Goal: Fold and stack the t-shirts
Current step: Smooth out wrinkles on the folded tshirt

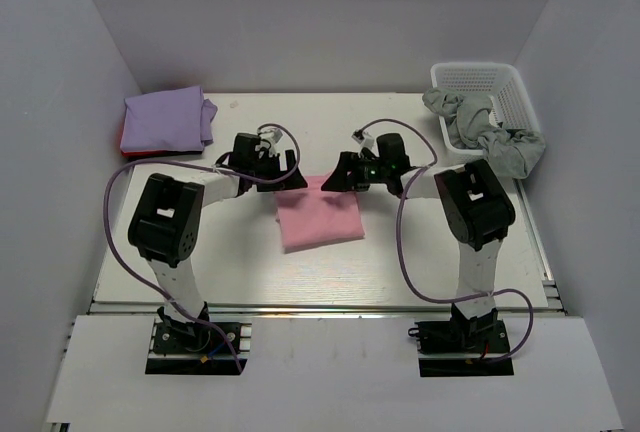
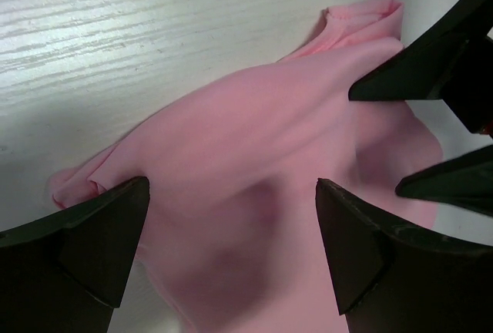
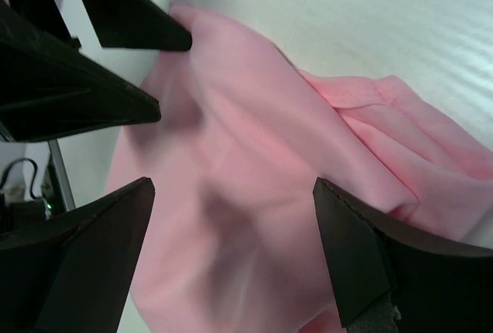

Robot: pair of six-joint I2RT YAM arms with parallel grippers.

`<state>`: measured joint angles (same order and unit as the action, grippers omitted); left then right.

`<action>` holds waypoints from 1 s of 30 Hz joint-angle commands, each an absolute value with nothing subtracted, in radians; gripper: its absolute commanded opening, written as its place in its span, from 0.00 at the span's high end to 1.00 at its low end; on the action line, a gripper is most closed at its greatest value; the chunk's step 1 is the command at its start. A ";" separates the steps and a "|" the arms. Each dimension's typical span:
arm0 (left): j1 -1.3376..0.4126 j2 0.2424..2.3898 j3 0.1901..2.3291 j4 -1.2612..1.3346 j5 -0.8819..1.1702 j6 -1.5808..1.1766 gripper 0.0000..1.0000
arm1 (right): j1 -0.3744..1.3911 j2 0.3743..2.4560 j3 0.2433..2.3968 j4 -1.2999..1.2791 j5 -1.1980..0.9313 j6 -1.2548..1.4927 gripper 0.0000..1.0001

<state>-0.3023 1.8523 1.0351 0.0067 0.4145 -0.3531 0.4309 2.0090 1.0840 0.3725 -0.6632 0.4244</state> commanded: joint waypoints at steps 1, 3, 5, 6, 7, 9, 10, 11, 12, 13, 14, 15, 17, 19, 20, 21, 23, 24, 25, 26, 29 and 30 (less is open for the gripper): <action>-0.278 1.876 1.040 -0.034 0.367 -0.316 0.00 | 0.387 2.074 1.089 0.484 -0.630 0.511 0.10; -0.278 1.867 1.049 -0.034 0.376 -0.284 0.00 | 0.356 2.095 1.086 0.527 -0.684 0.534 0.10; -0.278 1.858 1.071 -0.025 0.389 -0.267 0.00 | 0.338 2.106 1.094 0.557 -0.747 0.531 0.10; -0.278 1.858 1.071 -0.025 0.390 -0.258 0.00 | 0.333 2.106 1.104 0.557 -0.762 0.523 0.10; -0.278 1.858 1.090 -0.025 0.390 -0.258 0.00 | 0.330 2.096 1.114 0.552 -0.791 0.502 0.10; -0.278 1.847 1.130 -0.037 0.400 -0.247 0.00 | 0.327 2.062 1.141 0.495 -0.815 0.439 0.10; -0.278 1.847 1.146 -0.046 0.400 -0.247 0.00 | 0.325 2.013 1.155 0.462 -0.801 0.383 0.10; -0.278 1.832 1.161 -0.046 0.416 -0.236 0.00 | 0.328 1.996 1.178 0.427 -0.784 0.353 0.10; -0.278 1.822 1.192 -0.057 0.428 -0.236 0.00 | 0.327 1.977 1.198 0.331 -0.717 0.280 0.10; -0.278 1.813 1.212 -0.076 0.428 -0.226 0.00 | 0.330 1.932 1.200 0.309 -0.689 0.269 0.10; -0.291 1.789 1.230 -0.095 0.428 -0.225 0.00 | 0.334 1.883 1.193 0.299 -0.672 0.262 0.10; -0.291 1.773 1.256 -0.127 0.413 -0.225 0.00 | 0.330 1.859 1.168 0.304 -0.632 0.265 0.10; -0.301 1.738 1.267 -0.156 0.404 -0.225 0.00 | 0.340 1.768 1.134 0.295 -0.617 0.276 0.10; -0.301 1.680 1.232 -0.169 0.413 -0.256 0.00 | 0.351 1.721 1.100 0.265 -0.636 0.275 0.10; -0.301 1.657 1.212 -0.169 0.413 -0.265 0.00 | 0.359 1.706 1.091 0.261 -0.652 0.275 0.10; -0.301 1.635 1.165 -0.169 0.402 -0.278 0.00 | 0.377 1.674 1.045 0.279 -0.675 0.281 0.10; -0.301 1.571 1.085 -0.169 0.390 -0.305 0.00 | 0.397 1.661 1.013 0.322 -0.712 0.310 0.10; -0.301 1.553 1.060 -0.169 0.390 -0.317 0.00 | 0.400 1.657 0.990 0.340 -0.725 0.311 0.10; -0.301 1.536 1.033 -0.160 0.390 -0.336 0.00 | 0.414 1.660 0.970 0.350 -0.742 0.343 0.10; -0.301 1.507 0.985 -0.160 0.390 -0.345 0.00 | 0.420 1.667 0.950 0.383 -0.749 0.339 0.10; -0.301 1.497 0.936 -0.149 0.390 -0.356 0.00 | 0.423 1.731 0.911 0.440 -0.788 0.391 0.10; -0.301 1.508 0.921 -0.162 0.390 -0.356 0.00 | 0.422 1.732 0.904 0.454 -0.778 0.405 0.10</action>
<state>-0.2977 1.5162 0.9604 -0.1356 0.3988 -0.3267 0.4278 1.6890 0.9356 0.3779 -0.7422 0.3538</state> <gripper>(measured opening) 0.995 0.902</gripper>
